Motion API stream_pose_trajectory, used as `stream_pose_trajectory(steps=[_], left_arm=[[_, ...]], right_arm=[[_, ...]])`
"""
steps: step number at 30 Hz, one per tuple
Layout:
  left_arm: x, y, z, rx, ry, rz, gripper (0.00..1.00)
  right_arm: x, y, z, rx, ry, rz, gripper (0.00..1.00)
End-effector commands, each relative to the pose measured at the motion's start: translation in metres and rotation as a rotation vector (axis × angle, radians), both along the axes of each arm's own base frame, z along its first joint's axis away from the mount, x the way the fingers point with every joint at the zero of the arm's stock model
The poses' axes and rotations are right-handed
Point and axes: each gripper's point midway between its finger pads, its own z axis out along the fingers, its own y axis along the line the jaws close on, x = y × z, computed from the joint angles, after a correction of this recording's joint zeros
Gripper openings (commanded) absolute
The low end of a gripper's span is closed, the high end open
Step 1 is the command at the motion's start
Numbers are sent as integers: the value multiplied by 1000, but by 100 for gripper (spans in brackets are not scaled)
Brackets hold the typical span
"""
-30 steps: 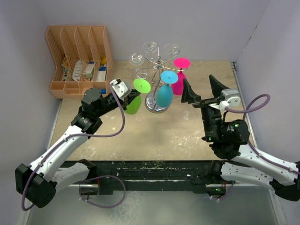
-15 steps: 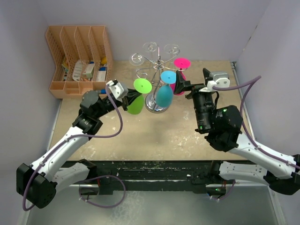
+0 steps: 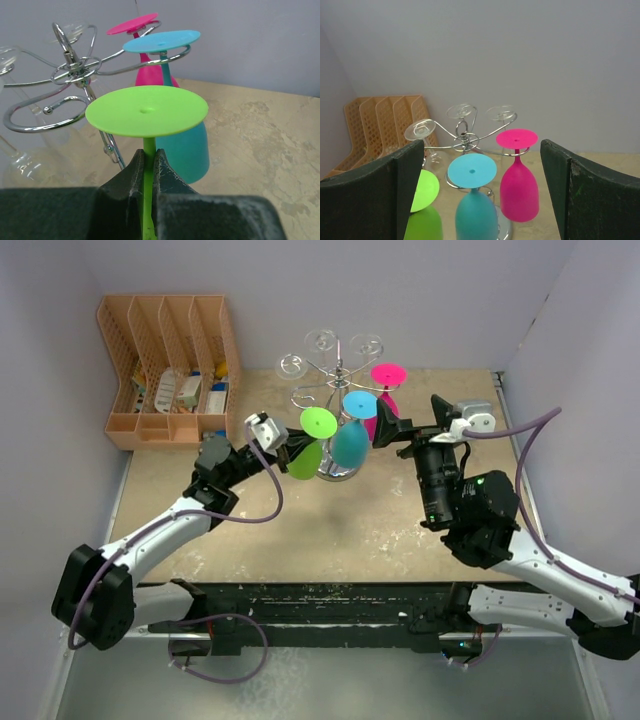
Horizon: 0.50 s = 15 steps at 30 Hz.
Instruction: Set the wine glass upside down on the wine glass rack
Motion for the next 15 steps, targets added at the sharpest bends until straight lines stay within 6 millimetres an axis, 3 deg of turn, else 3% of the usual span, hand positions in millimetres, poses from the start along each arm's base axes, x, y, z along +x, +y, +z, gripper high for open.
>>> stream_pose_trajectory(steps=[1, 15], left_arm=[[5, 0, 48, -148, -146, 24, 0], [30, 0, 60, -193, -220, 107, 0]], right_arm=[[-5, -3, 12, 89, -14, 31, 100], [-6, -9, 10, 82, -5, 15, 100]])
